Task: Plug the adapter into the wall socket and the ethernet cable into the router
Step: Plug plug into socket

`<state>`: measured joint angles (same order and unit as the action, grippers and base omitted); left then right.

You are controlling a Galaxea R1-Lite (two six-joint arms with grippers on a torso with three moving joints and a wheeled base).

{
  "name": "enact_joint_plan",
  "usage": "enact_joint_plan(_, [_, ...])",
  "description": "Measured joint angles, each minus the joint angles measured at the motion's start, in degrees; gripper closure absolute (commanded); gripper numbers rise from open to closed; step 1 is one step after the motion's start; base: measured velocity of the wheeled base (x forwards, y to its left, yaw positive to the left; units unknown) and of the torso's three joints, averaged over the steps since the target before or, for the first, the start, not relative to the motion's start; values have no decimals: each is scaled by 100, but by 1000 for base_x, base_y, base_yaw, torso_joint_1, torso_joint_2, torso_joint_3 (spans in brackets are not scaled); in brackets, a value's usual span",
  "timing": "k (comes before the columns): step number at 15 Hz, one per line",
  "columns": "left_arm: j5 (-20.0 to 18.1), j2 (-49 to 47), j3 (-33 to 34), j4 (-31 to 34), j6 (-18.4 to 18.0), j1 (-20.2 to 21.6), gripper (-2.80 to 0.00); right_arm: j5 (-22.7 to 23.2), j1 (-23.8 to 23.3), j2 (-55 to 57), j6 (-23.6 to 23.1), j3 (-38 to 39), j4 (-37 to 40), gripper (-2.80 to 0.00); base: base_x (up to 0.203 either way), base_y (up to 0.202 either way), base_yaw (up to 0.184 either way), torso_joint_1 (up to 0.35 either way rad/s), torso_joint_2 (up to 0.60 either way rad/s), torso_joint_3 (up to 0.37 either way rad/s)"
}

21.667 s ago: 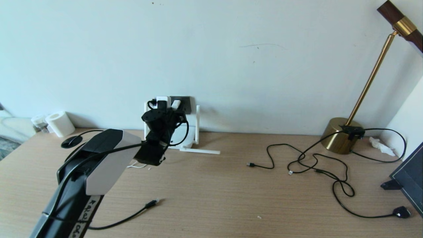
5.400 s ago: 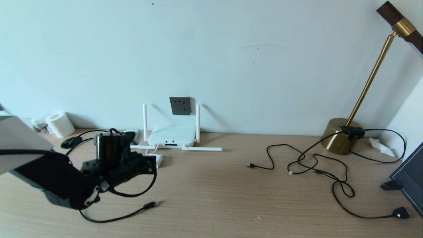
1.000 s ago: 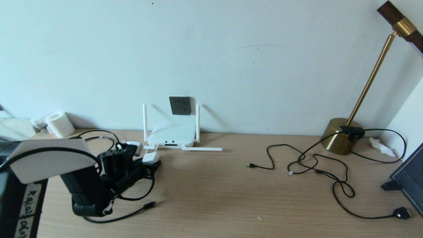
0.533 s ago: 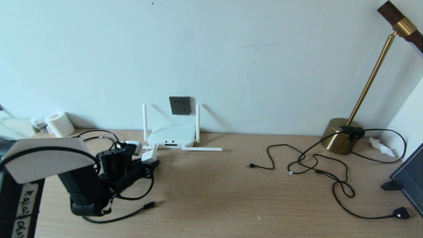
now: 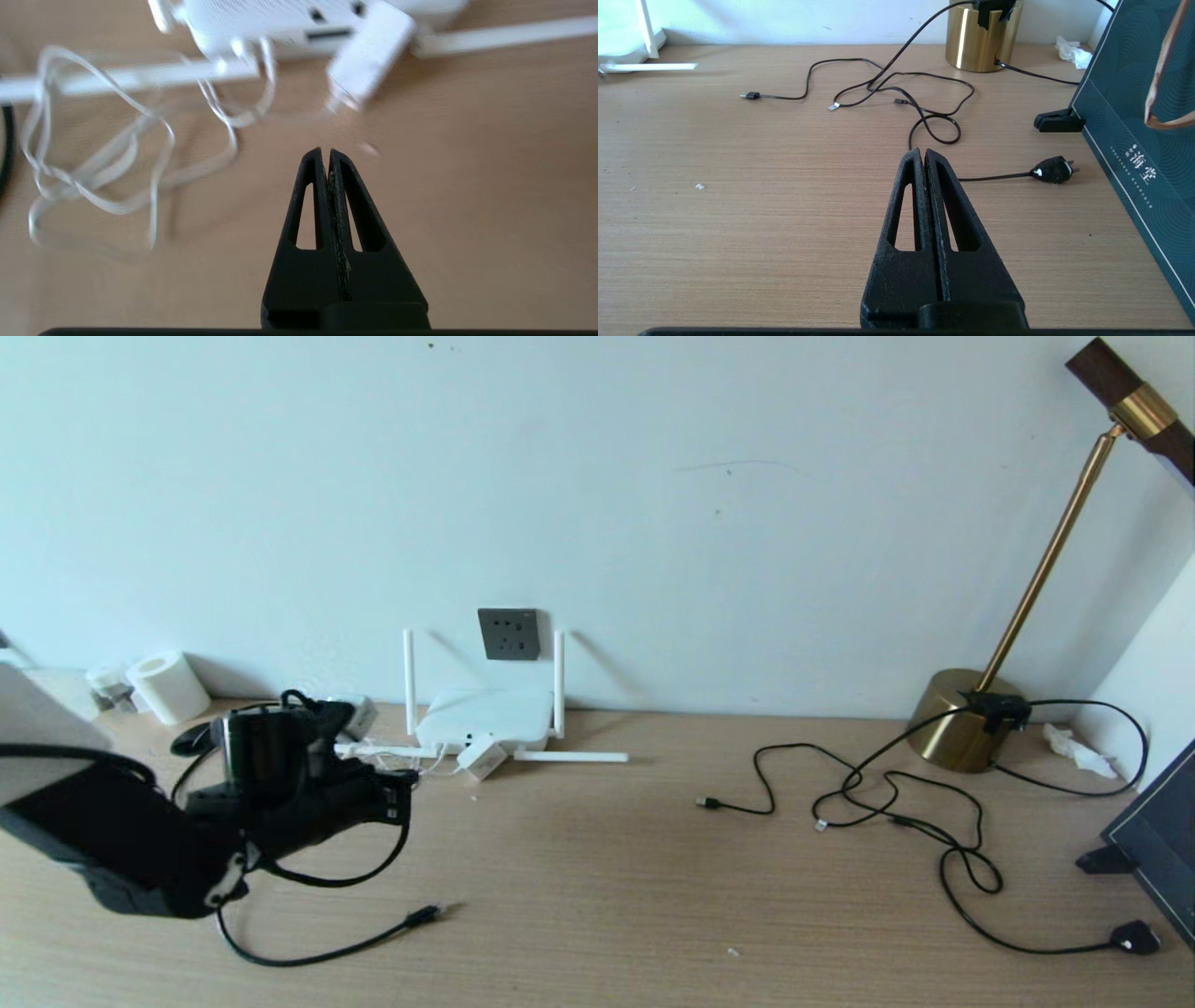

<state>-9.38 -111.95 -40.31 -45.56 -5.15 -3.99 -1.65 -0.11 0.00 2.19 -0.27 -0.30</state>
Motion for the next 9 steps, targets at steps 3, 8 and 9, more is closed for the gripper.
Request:
enact_joint_plan(3, [-482, 937, -549, 2441, 800, -4, 0, 1, 0, 0, 0, 0, -2, 0, 0, 0, 0, 0, 0, 0])
enact_joint_plan(8, [-614, 795, -1273, 3207, 266, -6, 0, 3, -2, 0, 1, 0, -2, 0, 0, 0, 0, 0, 0, 0])
enact_joint_plan(9, [-692, 624, -1491, 3207, 75, -6, 0, 1, -2, 0, -1, 0, -1, 0, 0, 0, 0, 0, 0, 0])
